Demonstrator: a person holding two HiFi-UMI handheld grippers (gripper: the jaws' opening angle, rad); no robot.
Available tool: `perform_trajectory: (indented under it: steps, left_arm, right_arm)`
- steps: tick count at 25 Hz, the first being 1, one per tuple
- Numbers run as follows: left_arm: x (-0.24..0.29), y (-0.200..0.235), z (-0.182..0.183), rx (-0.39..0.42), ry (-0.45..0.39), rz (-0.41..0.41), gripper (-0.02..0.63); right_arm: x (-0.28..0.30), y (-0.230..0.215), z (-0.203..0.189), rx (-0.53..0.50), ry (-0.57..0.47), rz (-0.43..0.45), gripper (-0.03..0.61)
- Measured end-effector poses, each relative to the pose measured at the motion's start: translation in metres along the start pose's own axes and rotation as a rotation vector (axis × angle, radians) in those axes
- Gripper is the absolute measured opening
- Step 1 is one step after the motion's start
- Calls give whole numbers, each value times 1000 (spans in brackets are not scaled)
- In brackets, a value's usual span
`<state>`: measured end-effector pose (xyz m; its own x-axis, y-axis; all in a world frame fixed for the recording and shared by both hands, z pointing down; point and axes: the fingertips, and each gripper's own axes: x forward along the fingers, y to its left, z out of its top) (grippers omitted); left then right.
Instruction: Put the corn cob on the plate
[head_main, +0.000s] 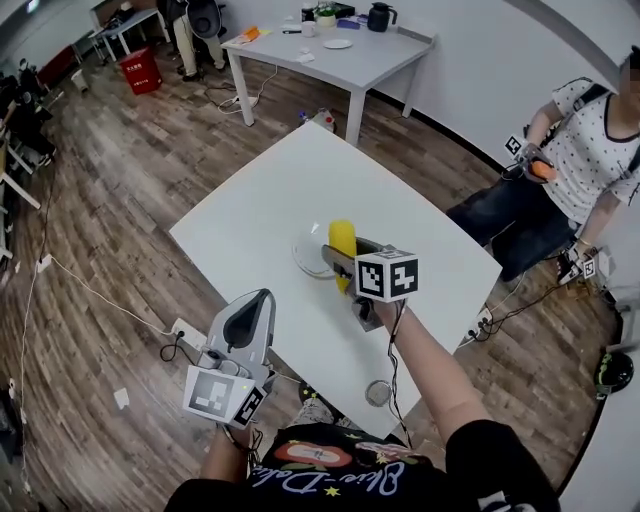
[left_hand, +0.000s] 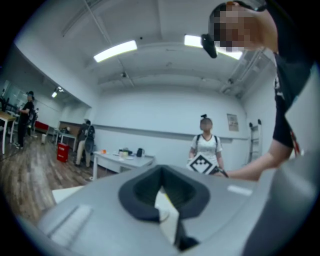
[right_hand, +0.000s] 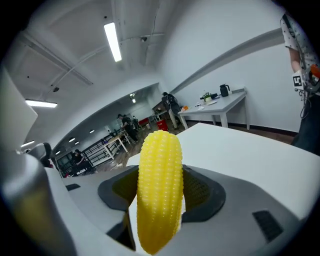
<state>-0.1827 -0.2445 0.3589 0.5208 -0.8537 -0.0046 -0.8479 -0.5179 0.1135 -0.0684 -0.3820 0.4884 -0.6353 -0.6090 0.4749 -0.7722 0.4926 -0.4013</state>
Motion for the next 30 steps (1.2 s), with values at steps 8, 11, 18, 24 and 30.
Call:
perform_trajectory:
  steps: [8, 11, 18, 24, 30]
  left_arm:
    - [9, 30, -11, -23, 43, 35, 3]
    - [11, 37, -17, -36, 54, 45, 3]
    - [13, 47, -28, -67, 64, 68, 3]
    - [17, 54, -34, -79, 69, 79, 3]
    - [20, 58, -35, -85, 66, 91, 3]
  right_arm:
    - [75, -33, -17, -48, 226, -65, 237]
    - [92, -37, -25, -79, 305, -63, 238]
    - [116, -50, -47, -139, 475, -90, 238]
    - [126, -50, -59, -190, 496, -90, 237]
    - [126, -47, -54, -245, 393, -65, 238]
